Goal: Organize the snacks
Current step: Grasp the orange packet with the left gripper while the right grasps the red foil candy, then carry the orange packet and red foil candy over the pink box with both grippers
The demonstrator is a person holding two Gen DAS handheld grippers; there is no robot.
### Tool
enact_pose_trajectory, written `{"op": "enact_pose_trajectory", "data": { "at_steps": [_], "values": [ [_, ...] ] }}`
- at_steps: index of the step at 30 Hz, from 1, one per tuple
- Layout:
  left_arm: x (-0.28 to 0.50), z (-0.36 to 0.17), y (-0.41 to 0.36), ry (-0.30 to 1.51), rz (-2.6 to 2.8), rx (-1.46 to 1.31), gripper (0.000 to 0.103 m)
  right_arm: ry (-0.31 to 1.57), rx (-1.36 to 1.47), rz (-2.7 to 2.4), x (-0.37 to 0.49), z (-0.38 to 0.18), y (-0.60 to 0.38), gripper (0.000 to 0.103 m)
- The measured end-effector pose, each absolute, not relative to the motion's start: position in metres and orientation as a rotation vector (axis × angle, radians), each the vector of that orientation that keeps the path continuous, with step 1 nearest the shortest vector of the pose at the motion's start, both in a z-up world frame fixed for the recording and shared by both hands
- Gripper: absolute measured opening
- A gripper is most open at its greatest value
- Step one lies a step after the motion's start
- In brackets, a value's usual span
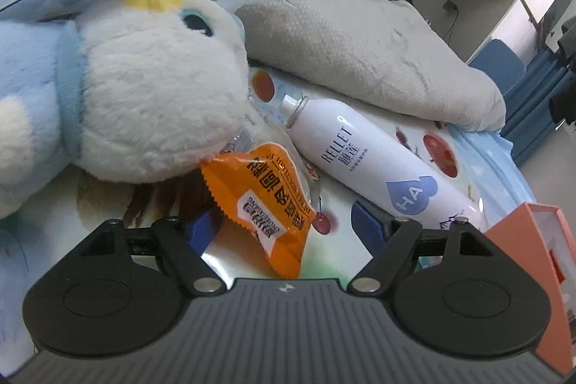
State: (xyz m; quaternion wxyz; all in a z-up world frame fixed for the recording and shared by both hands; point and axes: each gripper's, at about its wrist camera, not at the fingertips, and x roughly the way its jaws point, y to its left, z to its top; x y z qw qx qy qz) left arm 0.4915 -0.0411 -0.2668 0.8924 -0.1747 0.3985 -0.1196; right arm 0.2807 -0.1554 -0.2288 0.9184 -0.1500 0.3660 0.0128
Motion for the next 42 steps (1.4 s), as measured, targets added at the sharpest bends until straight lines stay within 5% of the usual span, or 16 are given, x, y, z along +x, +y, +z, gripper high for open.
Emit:
{"op": "enact_pose_trajectory", "data": {
  "at_steps": [8,14,17,42],
  "values": [
    [0.501,-0.270,-0.039,0.808,-0.186,-0.353,0.068,0.751,-0.290,0.003,0.286,-0.230,-0.162,0.065],
    [0.503,-0.272,-0.033,0.798,-0.162,-0.359,0.054,0.767,-0.275,0.014,0.287,-0.231,-0.161,0.044],
    [0.499,-0.272,-0.033,0.804,-0.174,-0.357,0.049,0.765,-0.285,0.015,0.287,-0.231,-0.160,0.043],
    [0.385,-0.226,-0.004,0.862,-0.182,-0.306,0.037,0.816,-0.303,0.119,0.239,-0.217,-0.138,0.030]
  ]
}}
